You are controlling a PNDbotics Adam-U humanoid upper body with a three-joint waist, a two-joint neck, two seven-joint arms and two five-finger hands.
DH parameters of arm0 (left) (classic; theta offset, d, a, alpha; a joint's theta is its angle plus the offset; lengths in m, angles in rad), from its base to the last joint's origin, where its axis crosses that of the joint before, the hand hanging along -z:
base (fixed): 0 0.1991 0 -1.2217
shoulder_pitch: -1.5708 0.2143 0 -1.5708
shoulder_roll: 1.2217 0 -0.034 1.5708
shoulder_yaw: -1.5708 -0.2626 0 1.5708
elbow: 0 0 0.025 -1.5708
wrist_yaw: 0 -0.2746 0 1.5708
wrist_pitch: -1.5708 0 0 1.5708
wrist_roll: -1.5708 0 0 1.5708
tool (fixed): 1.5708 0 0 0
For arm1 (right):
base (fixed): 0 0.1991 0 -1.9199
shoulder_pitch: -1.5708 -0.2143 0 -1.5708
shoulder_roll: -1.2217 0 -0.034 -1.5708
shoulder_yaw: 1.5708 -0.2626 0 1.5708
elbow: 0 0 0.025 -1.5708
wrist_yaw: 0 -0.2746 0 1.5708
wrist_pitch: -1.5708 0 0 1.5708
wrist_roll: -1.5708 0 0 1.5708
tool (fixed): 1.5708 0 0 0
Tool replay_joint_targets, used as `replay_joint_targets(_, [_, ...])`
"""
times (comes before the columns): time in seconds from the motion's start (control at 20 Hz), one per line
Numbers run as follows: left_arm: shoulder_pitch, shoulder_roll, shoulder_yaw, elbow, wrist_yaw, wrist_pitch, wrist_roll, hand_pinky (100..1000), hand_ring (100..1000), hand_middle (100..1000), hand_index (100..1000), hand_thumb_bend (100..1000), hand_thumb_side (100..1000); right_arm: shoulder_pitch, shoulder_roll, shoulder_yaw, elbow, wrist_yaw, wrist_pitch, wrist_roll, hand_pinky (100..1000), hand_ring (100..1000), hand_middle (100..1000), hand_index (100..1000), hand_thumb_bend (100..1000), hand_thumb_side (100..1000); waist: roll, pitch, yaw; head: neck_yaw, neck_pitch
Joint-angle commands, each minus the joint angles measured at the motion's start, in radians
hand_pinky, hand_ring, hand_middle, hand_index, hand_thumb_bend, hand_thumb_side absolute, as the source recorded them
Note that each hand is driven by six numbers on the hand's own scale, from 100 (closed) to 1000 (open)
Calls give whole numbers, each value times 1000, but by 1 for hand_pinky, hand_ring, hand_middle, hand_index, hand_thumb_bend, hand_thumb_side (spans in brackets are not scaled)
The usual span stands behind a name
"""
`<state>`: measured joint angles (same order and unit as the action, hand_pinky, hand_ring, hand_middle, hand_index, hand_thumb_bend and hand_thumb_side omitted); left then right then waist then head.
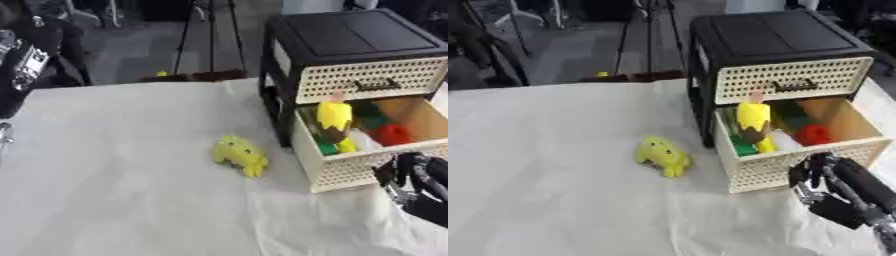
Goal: Pick up objects from table and place into drawer.
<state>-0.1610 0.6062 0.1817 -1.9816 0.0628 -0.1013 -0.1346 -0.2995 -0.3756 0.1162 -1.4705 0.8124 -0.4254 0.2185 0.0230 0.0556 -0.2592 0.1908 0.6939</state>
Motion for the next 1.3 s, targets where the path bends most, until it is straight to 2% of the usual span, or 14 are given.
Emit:
replay_joint_targets(0.05, [-4, 14, 12, -18, -4, 0, 0, 491, 513, 479, 685, 294, 835, -11, -24, -15, 14, 29, 4, -5, 254, 437, 475, 638, 100, 1000, -1, -10, 2, -3, 10])
replay_joint_targets(0.55, [2, 5, 11, -18, -6, 4, -3, 490, 513, 479, 686, 278, 842, -15, -20, -29, 84, 104, 28, 17, 270, 455, 494, 651, 100, 1000, 3, -10, 5, -4, 13])
replay_joint_targets(1.3, [4, -7, 7, -15, -5, 7, -13, 490, 513, 479, 687, 269, 850, -136, -6, -35, 212, 179, 34, 13, 274, 459, 495, 660, 100, 1000, 6, -13, 22, -11, 16])
